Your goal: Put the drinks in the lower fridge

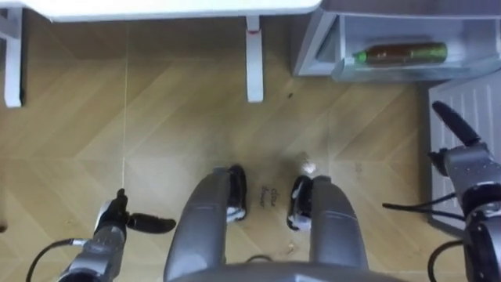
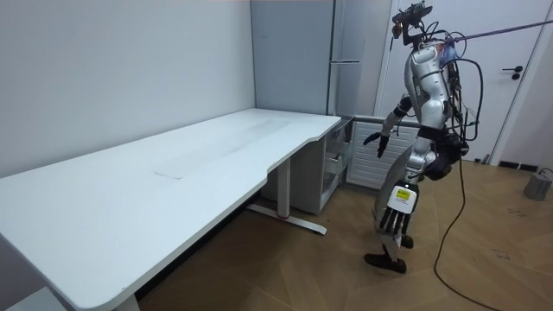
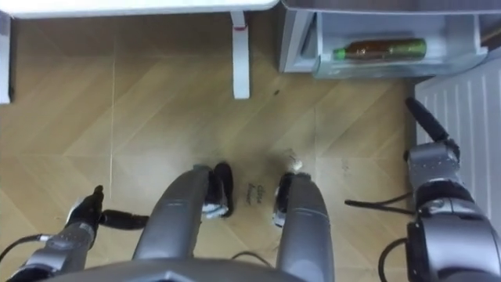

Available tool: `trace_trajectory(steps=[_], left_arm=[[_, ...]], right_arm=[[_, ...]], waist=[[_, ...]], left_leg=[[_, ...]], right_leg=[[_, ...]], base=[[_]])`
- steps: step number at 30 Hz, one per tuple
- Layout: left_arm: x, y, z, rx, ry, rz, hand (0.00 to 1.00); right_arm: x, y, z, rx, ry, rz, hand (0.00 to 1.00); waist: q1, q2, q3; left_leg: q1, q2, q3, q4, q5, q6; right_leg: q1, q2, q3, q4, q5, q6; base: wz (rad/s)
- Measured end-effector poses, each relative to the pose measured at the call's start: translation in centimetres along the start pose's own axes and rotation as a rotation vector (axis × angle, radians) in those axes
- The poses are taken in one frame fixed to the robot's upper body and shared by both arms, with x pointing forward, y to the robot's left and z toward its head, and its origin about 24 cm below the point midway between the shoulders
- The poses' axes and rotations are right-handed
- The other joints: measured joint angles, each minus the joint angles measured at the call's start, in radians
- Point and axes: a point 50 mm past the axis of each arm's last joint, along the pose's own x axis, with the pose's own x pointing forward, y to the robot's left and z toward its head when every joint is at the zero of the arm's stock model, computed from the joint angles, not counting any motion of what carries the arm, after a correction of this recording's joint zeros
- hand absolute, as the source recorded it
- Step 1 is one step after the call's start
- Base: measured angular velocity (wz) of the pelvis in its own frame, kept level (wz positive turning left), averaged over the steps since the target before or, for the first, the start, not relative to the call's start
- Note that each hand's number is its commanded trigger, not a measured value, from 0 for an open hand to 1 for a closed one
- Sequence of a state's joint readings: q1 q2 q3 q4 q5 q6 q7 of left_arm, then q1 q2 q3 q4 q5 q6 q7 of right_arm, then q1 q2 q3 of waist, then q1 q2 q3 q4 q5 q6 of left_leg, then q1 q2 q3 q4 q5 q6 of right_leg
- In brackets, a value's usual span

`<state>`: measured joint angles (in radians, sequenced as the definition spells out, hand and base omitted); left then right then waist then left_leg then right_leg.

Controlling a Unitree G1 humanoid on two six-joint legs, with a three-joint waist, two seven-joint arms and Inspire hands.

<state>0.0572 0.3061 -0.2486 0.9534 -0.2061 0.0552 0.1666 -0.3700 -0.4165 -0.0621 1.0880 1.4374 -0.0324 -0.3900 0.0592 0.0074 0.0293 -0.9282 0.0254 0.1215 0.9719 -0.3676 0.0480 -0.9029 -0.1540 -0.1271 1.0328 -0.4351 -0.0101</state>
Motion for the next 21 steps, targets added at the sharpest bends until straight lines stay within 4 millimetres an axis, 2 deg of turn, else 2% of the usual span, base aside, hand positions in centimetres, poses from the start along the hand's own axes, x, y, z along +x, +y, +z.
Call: trace_trajectory(steps=[3, 6, 9, 10, 11, 13, 15, 21], left_arm=[[-0.1, 0.3, -0.1, -0.005, -0.003, 0.034, 0.00], [-0.1, 0.4, -0.3, -0.004, 0.002, 0.054, 0.00], [-0.1, 0.5, -0.2, -0.003, 0.001, 0.056, 0.00], [-0.1, 0.5, -0.2, -0.002, 0.000, 0.056, 0.00], [-0.1, 0.6, -0.2, -0.001, 0.004, 0.057, 0.00], [-0.1, 0.9, -0.2, 0.004, 0.006, 0.063, 0.00], [-0.1, 0.9, -0.2, 0.005, 0.007, 0.061, 0.00], [-0.1, 0.9, -0.1, 0.006, 0.003, 0.051, 0.00]], right_arm=[[-0.2, 1.2, 0.4, 0.026, -0.003, 0.028, 0.00], [-0.6, 3.5, 1.5, 0.051, -0.027, 0.084, 0.00], [-1.2, 5.6, 2.8, 0.112, -0.049, 0.141, 0.00], [-1.4, 6.3, 3.3, 0.128, -0.055, 0.163, 0.00], [-1.5, 6.6, 3.5, 0.132, -0.059, 0.174, 0.00], [-1.9, 7.8, 4.0, 0.140, -0.070, 0.223, 0.00], [-2.2, 8.6, 4.5, 0.135, -0.089, 0.260, 0.00], [-3.5, 11.0, 5.5, 0.144, -0.117, 0.389, 0.00]], waist=[[-0.001, -0.008, 0.0015], [-0.001, -0.010, 0.0023], [-0.005, -0.017, 0.0055], [-0.003, -0.025, 0.0077], [-0.005, -0.027, 0.0075], [-0.011, -0.048, 0.0098], [-0.009, -0.054, 0.0083], [0.001, -0.058, 0.0085]], left_leg=[[-0.086, 0.002, -0.002, 0.117, -0.041, -0.005], [-0.164, 0.016, -0.005, 0.232, -0.080, -0.006], [-0.216, 0.016, -0.021, 0.314, -0.104, -0.011], [-0.226, 0.015, -0.024, 0.336, -0.111, -0.014], [-0.232, 0.015, -0.026, 0.344, -0.112, -0.015], [-0.253, 0.016, -0.030, 0.367, -0.114, -0.018], [-0.273, 0.016, -0.038, 0.387, -0.117, -0.023], [-0.319, 0.017, -0.047, 0.414, -0.119, -0.023]], right_leg=[[-0.088, -0.013, 0.010, 0.128, -0.053, -0.010], [-0.163, -0.017, 0.013, 0.239, -0.094, -0.022], [-0.205, -0.021, 0.012, 0.320, -0.126, -0.026], [-0.216, -0.023, 0.012, 0.343, -0.136, -0.028], [-0.220, -0.025, 0.012, 0.351, -0.139, -0.029], [-0.238, -0.029, 0.011, 0.378, -0.147, -0.035], [-0.253, -0.032, 0.006, 0.397, -0.152, -0.041], [-0.290, -0.037, -0.004, 0.418, -0.153, -0.042]], base=[[0.09], [0.01], [0.06], [0.08], [0.07], [0.09], [0.07], [0.01]])
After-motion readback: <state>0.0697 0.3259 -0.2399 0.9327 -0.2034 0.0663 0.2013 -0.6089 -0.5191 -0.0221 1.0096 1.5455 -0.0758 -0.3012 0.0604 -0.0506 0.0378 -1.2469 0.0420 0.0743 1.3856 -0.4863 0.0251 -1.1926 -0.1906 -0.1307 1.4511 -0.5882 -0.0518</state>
